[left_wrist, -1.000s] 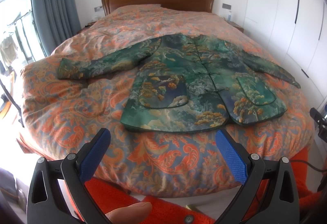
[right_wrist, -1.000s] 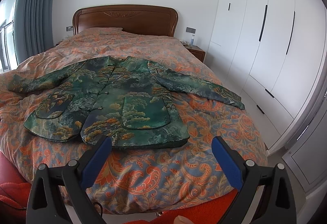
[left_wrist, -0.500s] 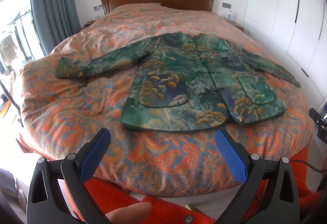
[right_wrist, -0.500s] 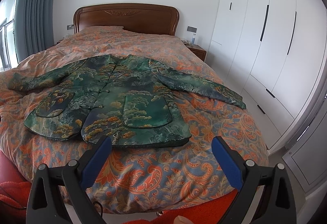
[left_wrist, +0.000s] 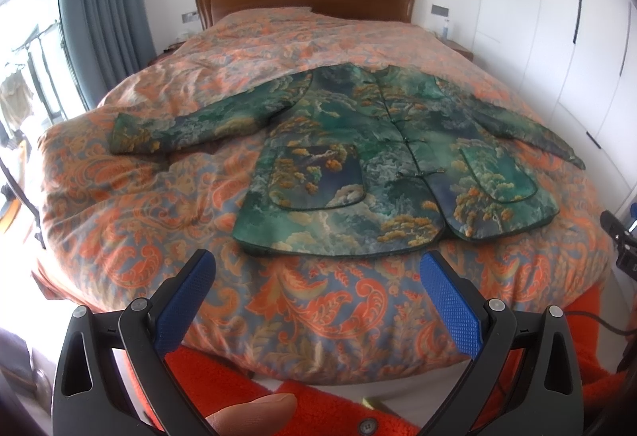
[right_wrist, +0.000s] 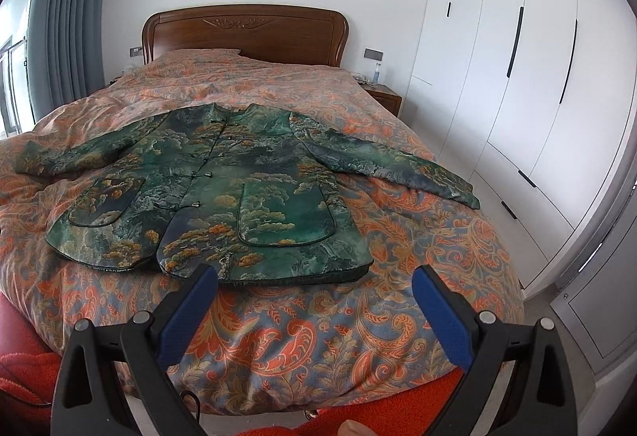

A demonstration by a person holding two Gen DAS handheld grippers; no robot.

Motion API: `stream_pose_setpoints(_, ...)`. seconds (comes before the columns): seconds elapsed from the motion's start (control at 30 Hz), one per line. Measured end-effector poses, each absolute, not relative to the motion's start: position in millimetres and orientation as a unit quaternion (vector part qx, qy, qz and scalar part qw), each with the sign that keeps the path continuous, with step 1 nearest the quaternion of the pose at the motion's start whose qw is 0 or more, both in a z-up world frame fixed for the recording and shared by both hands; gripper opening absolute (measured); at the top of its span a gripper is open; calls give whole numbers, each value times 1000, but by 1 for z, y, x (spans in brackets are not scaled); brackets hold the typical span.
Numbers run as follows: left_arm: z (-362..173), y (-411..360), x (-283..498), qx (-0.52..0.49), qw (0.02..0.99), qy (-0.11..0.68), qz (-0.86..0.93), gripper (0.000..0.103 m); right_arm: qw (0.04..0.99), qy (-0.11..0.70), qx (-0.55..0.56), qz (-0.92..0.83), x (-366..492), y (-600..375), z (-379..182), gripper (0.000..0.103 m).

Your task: Fold large clothes

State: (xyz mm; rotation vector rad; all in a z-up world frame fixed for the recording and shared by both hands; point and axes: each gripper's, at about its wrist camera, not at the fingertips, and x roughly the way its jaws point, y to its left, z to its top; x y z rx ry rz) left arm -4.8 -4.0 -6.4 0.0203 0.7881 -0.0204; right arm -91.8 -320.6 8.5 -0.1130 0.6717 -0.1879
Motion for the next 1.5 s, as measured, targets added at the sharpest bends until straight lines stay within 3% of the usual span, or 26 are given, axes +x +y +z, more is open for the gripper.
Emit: stream_pose_setpoints(1.5, -8, -8, -6, 10, 923, 385, -10, 102, 937, 333, -58, -86, -90, -316, 3, 100)
